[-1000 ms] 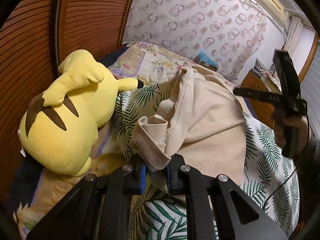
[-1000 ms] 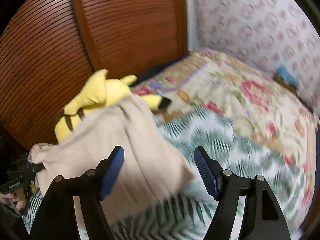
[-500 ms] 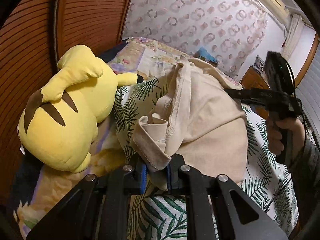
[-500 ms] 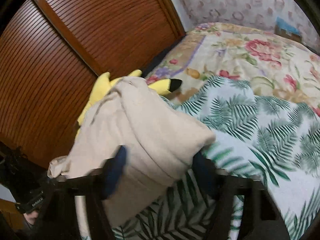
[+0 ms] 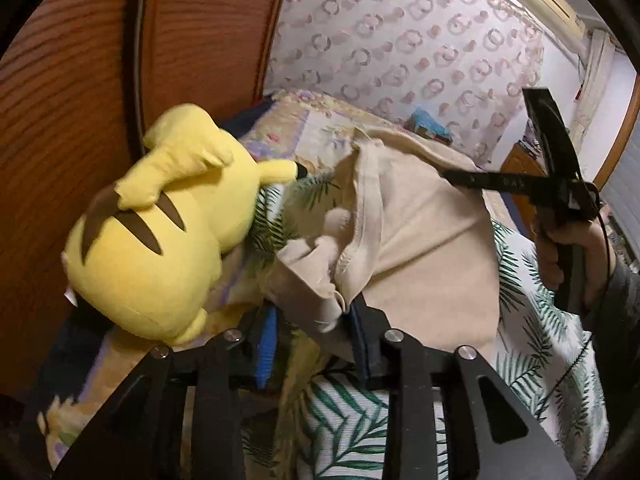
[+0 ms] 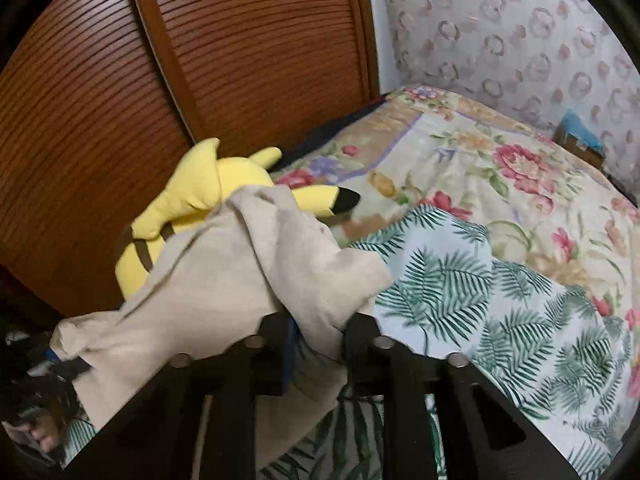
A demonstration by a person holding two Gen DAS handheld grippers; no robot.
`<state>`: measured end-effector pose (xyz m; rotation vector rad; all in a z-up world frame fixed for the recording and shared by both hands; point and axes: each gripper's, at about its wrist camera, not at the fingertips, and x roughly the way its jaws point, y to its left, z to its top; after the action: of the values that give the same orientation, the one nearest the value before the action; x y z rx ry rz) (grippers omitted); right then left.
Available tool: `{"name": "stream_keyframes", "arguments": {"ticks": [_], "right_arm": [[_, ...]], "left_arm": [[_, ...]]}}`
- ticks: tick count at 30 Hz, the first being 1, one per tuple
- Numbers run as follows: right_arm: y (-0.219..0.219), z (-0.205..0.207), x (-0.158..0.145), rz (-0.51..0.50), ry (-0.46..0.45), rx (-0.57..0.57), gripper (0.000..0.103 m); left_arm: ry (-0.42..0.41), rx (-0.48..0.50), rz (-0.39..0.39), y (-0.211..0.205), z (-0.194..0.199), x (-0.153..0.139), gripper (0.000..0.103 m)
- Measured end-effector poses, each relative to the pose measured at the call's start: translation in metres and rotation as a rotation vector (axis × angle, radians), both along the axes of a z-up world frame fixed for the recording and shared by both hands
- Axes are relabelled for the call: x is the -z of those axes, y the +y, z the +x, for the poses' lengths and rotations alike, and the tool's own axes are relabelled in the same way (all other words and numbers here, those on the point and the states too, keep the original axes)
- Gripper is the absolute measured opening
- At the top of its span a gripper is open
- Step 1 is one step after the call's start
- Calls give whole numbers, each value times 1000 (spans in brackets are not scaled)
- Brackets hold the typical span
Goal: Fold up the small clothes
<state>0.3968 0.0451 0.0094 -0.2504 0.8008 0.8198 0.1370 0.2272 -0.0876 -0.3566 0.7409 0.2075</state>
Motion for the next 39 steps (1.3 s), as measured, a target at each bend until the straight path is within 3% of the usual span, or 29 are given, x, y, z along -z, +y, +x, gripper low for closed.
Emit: {"name": "stream_keyframes", "arguments": {"ticks": [7,11,17,23,25,26,30,39], "right_arm": [[-24,-19,-17,13,-66,34,31],[-46,-50,-31,28,-123,38,32],[-77,-102,-40,61,-194,69,53],[-109,-163,-44,97,-249,130,67],[-120,-178,-42,111,-266,159,69],[-127,-187,-42,121,-269,170,70],[-149,-218,-36,155,-284,228,80],[-187,-271,-30,207,-341,380,80]], "left_arm": [[11,-129,55,33,-7,1,33],[-19,-124,87,34,-19,-11,33],[-85,-68,138,6,-33,-42,33],[-149,28,198,-39,-44,-65,50],[-165,57,204,-53,-48,-71,74],[-181,70,208,-61,-51,-74,78],[-209,120,228,-90,-59,-84,82],[-263,224,247,-156,-67,-98,83]]}}
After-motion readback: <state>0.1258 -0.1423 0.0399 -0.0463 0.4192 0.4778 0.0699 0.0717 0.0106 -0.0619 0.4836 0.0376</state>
